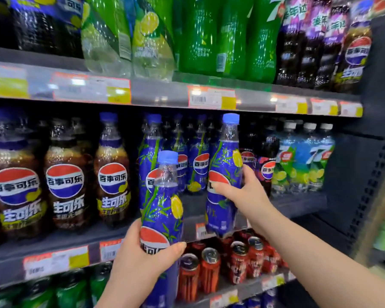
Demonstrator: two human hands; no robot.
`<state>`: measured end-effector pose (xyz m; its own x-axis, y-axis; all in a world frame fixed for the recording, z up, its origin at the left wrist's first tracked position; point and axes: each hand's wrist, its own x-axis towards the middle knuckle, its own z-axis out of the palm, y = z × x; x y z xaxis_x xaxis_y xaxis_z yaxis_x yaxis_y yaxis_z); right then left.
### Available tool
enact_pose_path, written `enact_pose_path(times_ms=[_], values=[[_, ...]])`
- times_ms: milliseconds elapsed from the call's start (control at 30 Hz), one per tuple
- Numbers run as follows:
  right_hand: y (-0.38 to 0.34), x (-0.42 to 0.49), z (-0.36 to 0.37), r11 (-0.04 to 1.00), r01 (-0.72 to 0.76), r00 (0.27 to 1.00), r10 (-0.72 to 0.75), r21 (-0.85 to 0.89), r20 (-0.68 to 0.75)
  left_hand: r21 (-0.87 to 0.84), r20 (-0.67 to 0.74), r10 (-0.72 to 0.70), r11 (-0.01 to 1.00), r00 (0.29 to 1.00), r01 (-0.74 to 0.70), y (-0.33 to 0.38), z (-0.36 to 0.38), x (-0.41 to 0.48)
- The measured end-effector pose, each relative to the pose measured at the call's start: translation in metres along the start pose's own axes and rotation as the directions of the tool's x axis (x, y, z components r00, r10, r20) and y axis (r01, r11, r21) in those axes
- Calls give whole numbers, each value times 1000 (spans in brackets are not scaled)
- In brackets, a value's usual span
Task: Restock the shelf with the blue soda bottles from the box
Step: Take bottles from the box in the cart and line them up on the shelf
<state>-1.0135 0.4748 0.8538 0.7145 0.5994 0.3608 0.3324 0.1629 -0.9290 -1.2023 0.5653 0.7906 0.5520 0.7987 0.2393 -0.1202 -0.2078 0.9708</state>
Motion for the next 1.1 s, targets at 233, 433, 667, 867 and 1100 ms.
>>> enact_pose_path(times_ms=[233,433,667,867,1100], values=[[17,66,20,997,27,979,-41,74,197,91,-293,-12,995,956,40,11,6,-9],[35,90,36,992,-4,935,-40,123,351,108,-430,-3,993,903,55,13,19,-15],[43,104,30,995,-68,817,13,74,577,85,-533,-33,992,845,92,16,36,-22],[49,101,25,981,89,847,18,-175,532,58,-528,-79,990,846,128,13,42,-18],[56,96,28,985,60,837,40,-164,546,68,-528,-71,990,846,126,11,44,-13]])
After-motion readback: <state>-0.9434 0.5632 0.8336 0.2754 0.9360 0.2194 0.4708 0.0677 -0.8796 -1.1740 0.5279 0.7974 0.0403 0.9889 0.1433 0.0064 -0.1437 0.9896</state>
